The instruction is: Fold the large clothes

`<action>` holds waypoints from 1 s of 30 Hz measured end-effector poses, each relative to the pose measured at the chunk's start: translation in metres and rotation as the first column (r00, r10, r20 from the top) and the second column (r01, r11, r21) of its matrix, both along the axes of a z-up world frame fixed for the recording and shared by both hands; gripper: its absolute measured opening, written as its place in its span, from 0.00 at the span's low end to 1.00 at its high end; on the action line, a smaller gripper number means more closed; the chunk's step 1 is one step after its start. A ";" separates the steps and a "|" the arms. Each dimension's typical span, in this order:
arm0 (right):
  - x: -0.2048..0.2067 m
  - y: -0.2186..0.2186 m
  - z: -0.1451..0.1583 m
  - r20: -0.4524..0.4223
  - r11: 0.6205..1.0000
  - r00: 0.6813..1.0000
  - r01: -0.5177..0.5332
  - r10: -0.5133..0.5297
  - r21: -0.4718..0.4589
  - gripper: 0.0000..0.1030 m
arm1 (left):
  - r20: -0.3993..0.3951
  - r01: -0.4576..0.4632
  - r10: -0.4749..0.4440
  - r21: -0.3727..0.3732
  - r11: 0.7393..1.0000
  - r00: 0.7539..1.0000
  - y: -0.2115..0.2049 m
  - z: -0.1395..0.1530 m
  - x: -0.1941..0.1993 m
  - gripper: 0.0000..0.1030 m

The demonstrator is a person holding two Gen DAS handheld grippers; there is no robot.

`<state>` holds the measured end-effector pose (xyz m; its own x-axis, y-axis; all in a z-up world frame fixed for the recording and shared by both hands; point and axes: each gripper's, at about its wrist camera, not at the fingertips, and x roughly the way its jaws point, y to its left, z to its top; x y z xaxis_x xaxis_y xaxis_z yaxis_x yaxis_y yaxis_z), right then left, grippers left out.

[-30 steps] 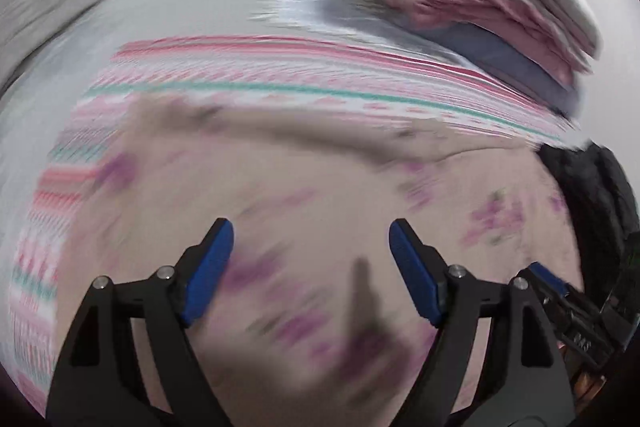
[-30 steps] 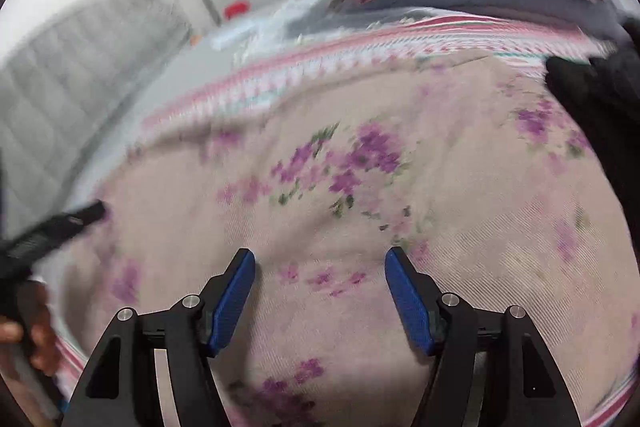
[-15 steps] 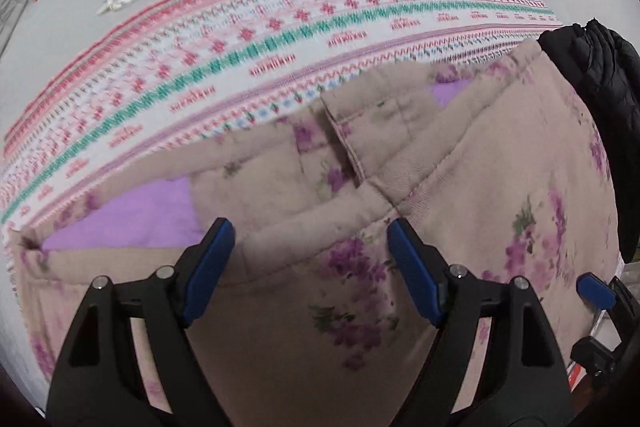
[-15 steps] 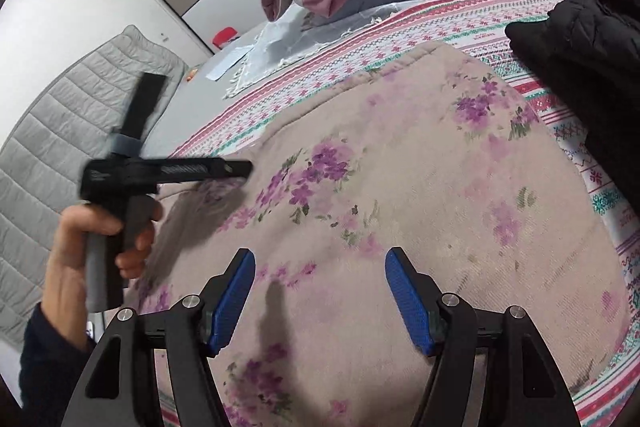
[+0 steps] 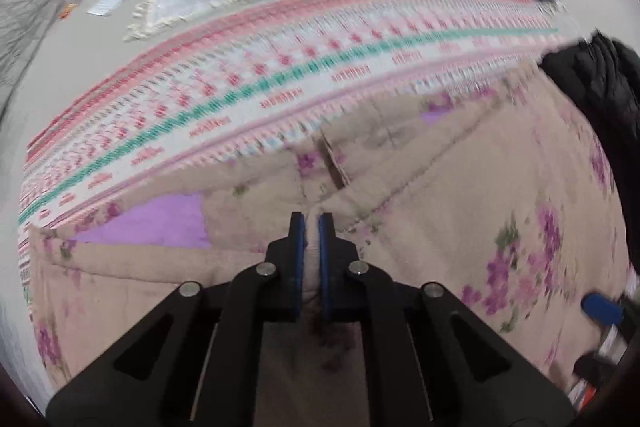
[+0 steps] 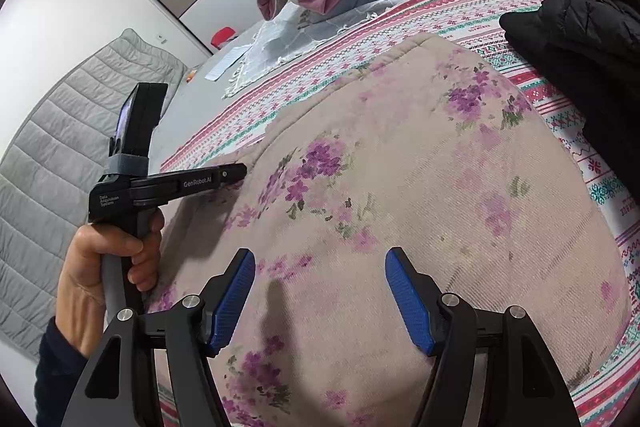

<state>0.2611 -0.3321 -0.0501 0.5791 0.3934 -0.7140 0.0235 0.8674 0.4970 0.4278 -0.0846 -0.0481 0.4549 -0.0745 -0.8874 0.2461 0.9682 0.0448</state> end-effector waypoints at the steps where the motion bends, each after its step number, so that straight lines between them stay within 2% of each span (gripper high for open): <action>1: 0.000 0.000 0.001 0.001 1.000 1.000 0.003 -0.003 0.000 0.67 | 0.025 -0.017 0.017 0.004 1.000 1.000 0.000 0.006 0.000 0.07; 3: -0.002 -0.002 0.002 0.008 1.000 1.000 0.013 -0.013 0.006 0.67 | 0.091 -0.065 0.064 0.012 0.998 0.994 -0.003 0.022 0.005 0.07; 6: -0.003 0.000 0.004 0.016 1.000 1.000 0.015 -0.015 -0.001 0.67 | 0.117 -0.094 0.096 -0.023 0.995 0.988 -0.006 0.037 0.016 0.06; 7: -0.003 0.000 0.004 0.017 1.000 1.000 0.014 -0.014 -0.006 0.67 | 0.107 -0.094 0.096 -0.030 0.995 0.990 -0.006 0.034 0.019 0.06; 10: -0.002 0.004 0.001 0.008 1.000 1.000 0.005 -0.005 -0.020 0.67 | 0.072 -0.113 0.111 0.019 0.993 0.991 -0.008 0.003 0.027 0.06; 13: -0.001 0.006 -0.002 0.000 0.999 1.000 -0.003 0.003 -0.032 0.67 | -0.003 -0.195 0.195 0.019 0.981 0.981 0.009 -0.042 0.030 0.02; 14: 0.000 0.007 -0.004 -0.004 0.999 1.000 -0.007 0.007 -0.035 0.67 | -0.009 -0.215 0.214 -0.010 0.977 0.977 0.015 -0.050 0.029 0.02; 15: 0.002 0.009 -0.008 -0.015 0.999 1.000 -0.016 0.016 -0.041 0.67 | 0.008 -0.219 0.220 -0.032 0.975 0.976 0.017 -0.050 0.028 0.02; 17: 0.005 0.013 -0.014 -0.029 0.998 0.999 -0.025 0.024 -0.065 0.67 | 0.027 -0.219 0.219 -0.024 0.975 0.975 0.017 -0.046 0.027 0.02; 19: 0.008 0.018 -0.018 -0.032 0.994 0.999 -0.034 0.031 -0.100 0.67 | 0.020 -0.217 0.217 -0.020 0.976 0.976 0.017 -0.043 0.029 0.02; 21: 0.011 0.024 -0.023 -0.036 0.989 0.998 -0.046 0.041 -0.140 0.67 | 0.012 -0.228 0.229 -0.059 0.972 0.973 0.021 -0.035 0.025 0.02; 25: 0.015 0.023 -0.029 -0.041 0.988 0.998 -0.056 0.051 -0.143 0.67 | 0.026 -0.273 0.284 -0.196 0.942 0.959 0.051 -0.003 0.006 0.08; 27: 0.015 0.021 -0.029 -0.040 0.990 0.998 -0.056 0.051 -0.133 0.67 | 0.055 -0.293 0.313 -0.234 0.927 0.948 0.072 0.015 -0.015 0.16; 29: 0.015 0.021 -0.028 -0.039 0.989 0.998 -0.058 0.053 -0.138 0.67 | 0.080 -0.311 0.338 -0.241 0.919 0.938 0.090 0.027 -0.043 0.32; 30: 0.014 0.022 -0.027 -0.037 0.988 0.998 -0.057 0.052 -0.141 0.67 | 0.089 -0.324 0.355 -0.253 0.912 0.930 0.102 0.031 -0.062 0.34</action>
